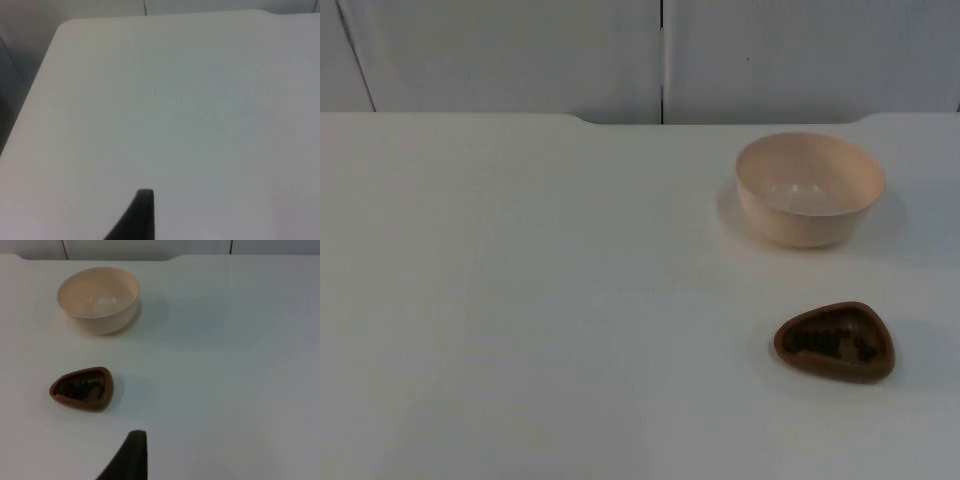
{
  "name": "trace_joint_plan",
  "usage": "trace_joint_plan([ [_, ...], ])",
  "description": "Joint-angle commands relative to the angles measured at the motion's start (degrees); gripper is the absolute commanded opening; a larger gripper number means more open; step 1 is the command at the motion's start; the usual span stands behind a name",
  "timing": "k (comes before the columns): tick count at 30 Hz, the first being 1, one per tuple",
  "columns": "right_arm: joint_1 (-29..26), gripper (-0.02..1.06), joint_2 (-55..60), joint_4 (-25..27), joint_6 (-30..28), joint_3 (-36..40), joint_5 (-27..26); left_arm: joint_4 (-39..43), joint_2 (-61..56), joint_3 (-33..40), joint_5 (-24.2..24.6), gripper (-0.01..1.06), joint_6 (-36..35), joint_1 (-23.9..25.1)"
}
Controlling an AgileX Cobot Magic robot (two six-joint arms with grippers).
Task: Pick up the bowl with the left hand and pour the coffee beans from the cup into the bowl with the right hand.
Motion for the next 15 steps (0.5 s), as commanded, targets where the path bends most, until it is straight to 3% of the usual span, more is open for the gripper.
trace_joint_plan([
  [1,-0.33,1.05,-0.19,-0.04,-0.16,0.01,-0.27,0.07,-0.22,0.30,0.20,1.05,-0.68,0.09],
  [15,-0.33,1.05,-0.19,-0.04,-0.16,0.01,-0.27,-0.24,-0.22,0.30,0.20,1.05,-0.68,0.09],
])
